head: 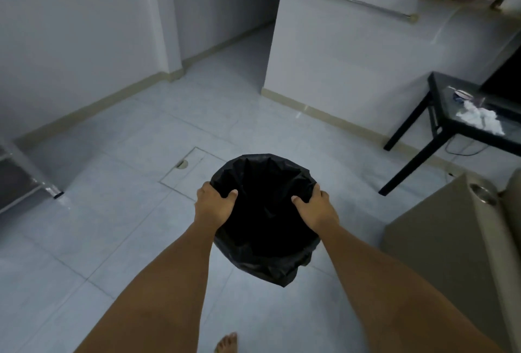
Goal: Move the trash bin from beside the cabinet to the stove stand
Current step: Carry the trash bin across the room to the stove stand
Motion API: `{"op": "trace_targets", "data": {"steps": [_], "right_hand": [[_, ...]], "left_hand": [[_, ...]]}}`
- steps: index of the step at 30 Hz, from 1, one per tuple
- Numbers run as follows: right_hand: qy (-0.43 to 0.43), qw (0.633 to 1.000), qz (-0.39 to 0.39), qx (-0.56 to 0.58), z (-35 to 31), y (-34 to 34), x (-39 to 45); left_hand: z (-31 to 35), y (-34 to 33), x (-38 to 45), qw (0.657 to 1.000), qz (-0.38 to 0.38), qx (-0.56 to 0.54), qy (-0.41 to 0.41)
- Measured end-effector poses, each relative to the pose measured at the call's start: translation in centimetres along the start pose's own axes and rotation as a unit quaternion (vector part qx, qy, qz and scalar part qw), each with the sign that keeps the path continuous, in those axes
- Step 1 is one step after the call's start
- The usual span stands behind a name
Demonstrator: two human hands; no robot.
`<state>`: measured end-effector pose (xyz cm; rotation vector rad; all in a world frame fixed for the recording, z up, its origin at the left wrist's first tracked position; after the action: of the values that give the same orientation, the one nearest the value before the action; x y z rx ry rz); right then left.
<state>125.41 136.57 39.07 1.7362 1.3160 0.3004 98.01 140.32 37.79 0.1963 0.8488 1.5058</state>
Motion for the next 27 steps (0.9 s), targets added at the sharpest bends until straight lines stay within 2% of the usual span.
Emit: {"op": "trace_targets", "data": {"steps": [12, 21, 27], "right_hand": [[0.1, 0.991, -0.074, -0.042, -11.0, -2.1, 16.1], [0.211, 0.964, -0.131, -0.091, -20.7, -3.2, 25.8], [0.274, 0.939, -0.176, -0.115, -26.6, -6.9, 29.2]], "left_hand": [[3.8, 2.8, 11.1, 0.991, 0.103, -0.027, 0.079], [5.8, 4.6, 16.9, 0.965, 0.196, -0.1, 0.145], [4.4, 6.7, 19.2, 0.942, 0.245, -0.122, 0.194]]}}
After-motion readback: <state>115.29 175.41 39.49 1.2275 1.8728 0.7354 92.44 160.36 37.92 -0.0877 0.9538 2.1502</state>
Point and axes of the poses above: each hand's wrist, its own x-axis towards the middle knuckle, its own y-axis out of the back of the hand, z = x × y, the point moved 5 cm from there along x, towards the middle knuckle, and after that the axes turned 9 degrees about x, right-handed, at the moved point
